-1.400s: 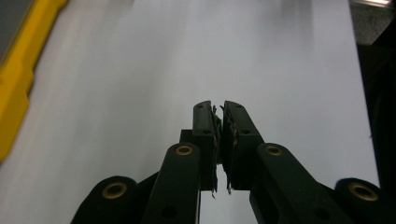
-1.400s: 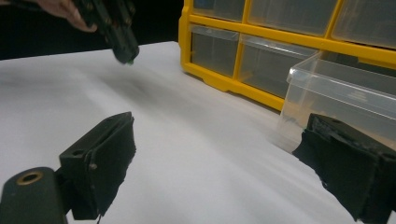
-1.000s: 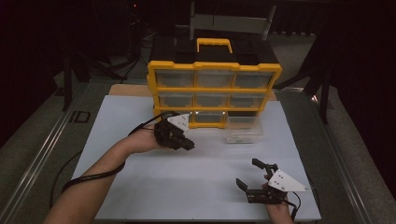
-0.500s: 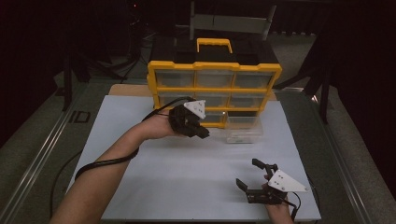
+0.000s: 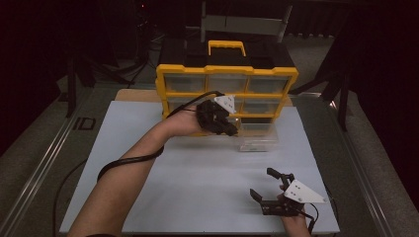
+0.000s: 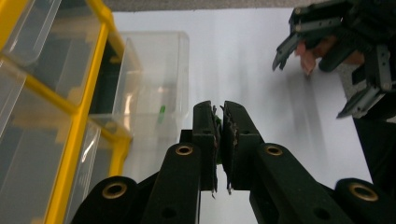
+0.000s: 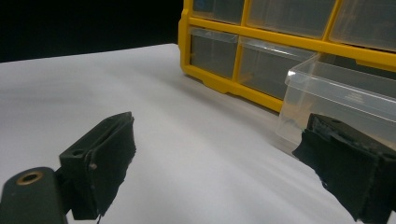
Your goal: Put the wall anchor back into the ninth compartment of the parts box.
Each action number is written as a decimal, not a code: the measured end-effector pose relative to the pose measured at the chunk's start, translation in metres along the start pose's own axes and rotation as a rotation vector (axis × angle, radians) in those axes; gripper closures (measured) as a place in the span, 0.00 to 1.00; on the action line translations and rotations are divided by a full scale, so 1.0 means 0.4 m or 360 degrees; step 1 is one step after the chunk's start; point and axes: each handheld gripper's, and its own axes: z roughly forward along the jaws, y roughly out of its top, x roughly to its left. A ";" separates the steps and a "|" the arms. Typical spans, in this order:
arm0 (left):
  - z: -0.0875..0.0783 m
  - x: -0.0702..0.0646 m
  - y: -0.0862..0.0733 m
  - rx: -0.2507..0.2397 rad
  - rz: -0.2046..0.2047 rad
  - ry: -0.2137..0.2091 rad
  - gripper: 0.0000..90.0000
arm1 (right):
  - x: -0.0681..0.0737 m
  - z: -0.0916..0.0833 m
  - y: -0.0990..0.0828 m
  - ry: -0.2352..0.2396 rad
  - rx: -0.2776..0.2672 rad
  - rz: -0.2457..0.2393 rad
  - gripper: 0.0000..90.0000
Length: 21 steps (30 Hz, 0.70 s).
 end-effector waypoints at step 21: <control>0.072 0.079 0.102 -0.0214 -0.0203 0.0052 0.94 | -0.003 -0.002 -0.002 -0.0005 -0.0005 0.0008 0.11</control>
